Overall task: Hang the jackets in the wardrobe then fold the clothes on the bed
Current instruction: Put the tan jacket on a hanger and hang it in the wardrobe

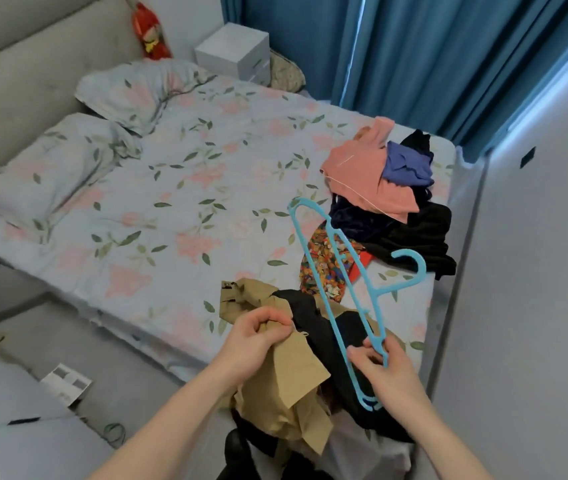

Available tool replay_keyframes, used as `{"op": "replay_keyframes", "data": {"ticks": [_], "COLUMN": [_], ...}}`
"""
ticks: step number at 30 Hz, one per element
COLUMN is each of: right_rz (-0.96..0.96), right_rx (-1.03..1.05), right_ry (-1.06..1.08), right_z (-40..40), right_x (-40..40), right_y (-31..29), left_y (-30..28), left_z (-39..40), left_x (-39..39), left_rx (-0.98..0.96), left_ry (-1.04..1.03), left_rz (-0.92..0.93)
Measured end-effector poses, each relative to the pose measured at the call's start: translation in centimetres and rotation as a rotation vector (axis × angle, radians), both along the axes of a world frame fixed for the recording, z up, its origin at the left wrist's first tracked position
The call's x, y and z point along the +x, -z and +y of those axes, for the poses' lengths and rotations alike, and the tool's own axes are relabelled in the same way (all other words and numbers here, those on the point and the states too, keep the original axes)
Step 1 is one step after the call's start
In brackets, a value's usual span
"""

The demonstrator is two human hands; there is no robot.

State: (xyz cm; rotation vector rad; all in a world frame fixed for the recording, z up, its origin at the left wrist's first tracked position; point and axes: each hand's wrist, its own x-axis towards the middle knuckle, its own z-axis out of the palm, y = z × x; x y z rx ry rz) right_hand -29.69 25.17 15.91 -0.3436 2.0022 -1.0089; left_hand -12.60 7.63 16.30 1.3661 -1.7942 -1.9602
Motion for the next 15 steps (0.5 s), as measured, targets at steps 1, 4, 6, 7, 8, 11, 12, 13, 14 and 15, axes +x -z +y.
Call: {"op": "replay_keyframes", "data": {"ticks": [1, 4, 6, 7, 8, 11, 12, 13, 14, 15], "right_rz": [-0.011, 0.023, 0.073, 0.082, 0.082, 0.092, 0.132, 0.187, 0.235, 0.267], "right_rx": [-0.031, -0.110, -0.153, -0.168, -0.186, -0.221, -0.235, -0.243, -0.253, -0.265], "right_ry": [-0.038, -0.114, -0.110, -0.112, -0.121, -0.164, -0.170, -0.157, -0.134, -0.118], "right_z": [-0.7, -2.6, -3.9, -4.7, -5.6, -8.3, -9.0, -9.7, -10.2, -10.6], "right_x": [1.1, 4.1, 5.5, 6.1, 6.8, 8.8, 9.4, 9.8, 10.2, 10.3], "right_y": [-0.9, -2.5, -3.0, -3.3, -3.7, -4.3, -4.4, -4.5, -4.8, -5.3], "left_y": [-1.2, -4.6, -6.5, -7.4, -8.1, -9.9, -10.4, -11.0, -11.4, -12.0], "left_z": [-0.3, -1.4, -2.2, -2.6, -3.0, -4.0, -4.4, -5.0, -5.7, -6.6], "left_x": [0.6, 2.6, 3.8, 4.4, 5.0, 6.6, 7.3, 8.0, 8.9, 10.0], "left_rx": [0.000, -0.024, -0.049, -0.060, -0.074, -0.115, -0.133, -0.154, -0.183, -0.214], "left_ry": [0.001, 0.031, 0.085, 0.114, 0.145, 0.214, 0.228, 0.237, 0.247, 0.254], "left_rz": [0.034, 0.126, 0.164, 0.183, 0.199, 0.245, 0.250, 0.247, 0.234, 0.219]}}
